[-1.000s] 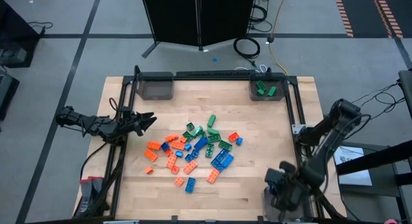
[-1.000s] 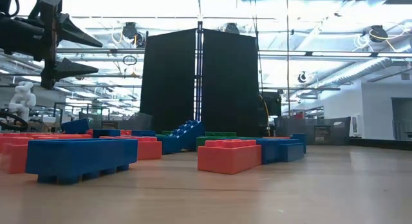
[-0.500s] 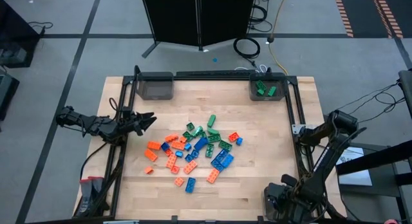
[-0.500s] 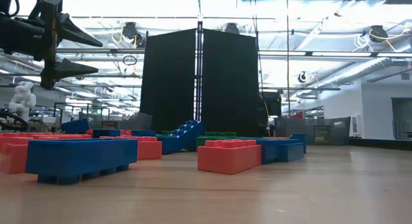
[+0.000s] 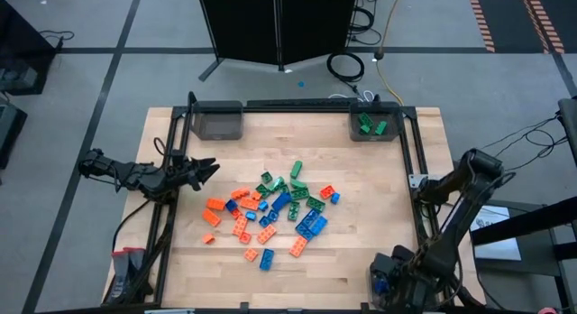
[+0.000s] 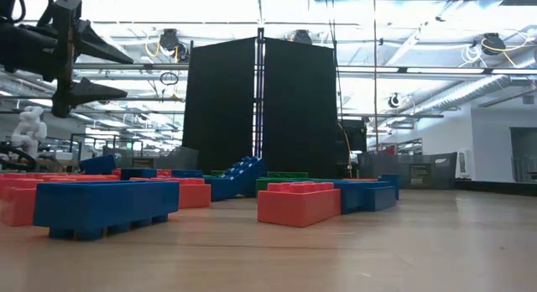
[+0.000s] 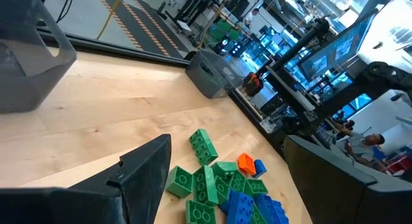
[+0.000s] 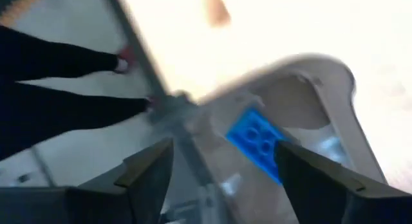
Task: Sort blocks
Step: Put the blue game piece into the bottom black bin
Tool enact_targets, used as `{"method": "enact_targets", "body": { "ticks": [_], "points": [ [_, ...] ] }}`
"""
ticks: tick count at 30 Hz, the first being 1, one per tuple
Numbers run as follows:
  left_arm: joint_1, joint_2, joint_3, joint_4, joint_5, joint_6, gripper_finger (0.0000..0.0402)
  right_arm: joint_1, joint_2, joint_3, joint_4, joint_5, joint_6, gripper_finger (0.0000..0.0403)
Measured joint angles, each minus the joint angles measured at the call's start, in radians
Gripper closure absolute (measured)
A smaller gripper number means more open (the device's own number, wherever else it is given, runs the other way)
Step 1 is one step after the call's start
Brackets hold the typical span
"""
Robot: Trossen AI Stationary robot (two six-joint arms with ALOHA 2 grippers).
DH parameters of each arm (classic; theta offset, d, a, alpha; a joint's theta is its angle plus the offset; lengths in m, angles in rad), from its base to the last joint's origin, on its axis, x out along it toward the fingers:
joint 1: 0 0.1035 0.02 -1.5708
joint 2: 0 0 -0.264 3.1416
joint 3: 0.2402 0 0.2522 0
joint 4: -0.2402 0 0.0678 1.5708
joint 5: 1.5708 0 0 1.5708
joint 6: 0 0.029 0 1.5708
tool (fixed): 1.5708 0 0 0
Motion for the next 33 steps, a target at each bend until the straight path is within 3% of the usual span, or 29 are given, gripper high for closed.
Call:
{"method": "enact_targets", "body": {
  "ticks": [5,9,17,24,29,33],
  "points": [
    [0.000,0.000,0.000,-0.027,0.000,0.000,0.0098,-0.113,-0.076,0.088,-0.013,0.100,-0.244,0.0166],
    [0.000,0.000,0.000,-0.029,0.000,0.000,0.0098,-0.247,-0.095,0.132,-0.056,0.219,-0.589,0.0178],
    [0.000,0.000,0.000,-0.045,0.000,0.001,0.0098,-0.523,-0.038,0.133,-0.174,0.244,-1.143,0.0184],
    [0.000,0.000,0.000,-0.060,0.005,0.000,0.0098,-0.723,0.049,0.113,-0.284,0.228,-1.157,0.0182],
    [0.000,0.000,0.000,-0.070,0.007,0.001,0.0098,-0.814,0.047,-0.002,-0.116,0.035,-1.154,0.0181],
    [0.000,0.000,0.000,-0.073,0.008,0.001,0.0098,-0.855,0.044,-0.101,-0.045,0.023,-1.082,0.0181]
  ]
}}
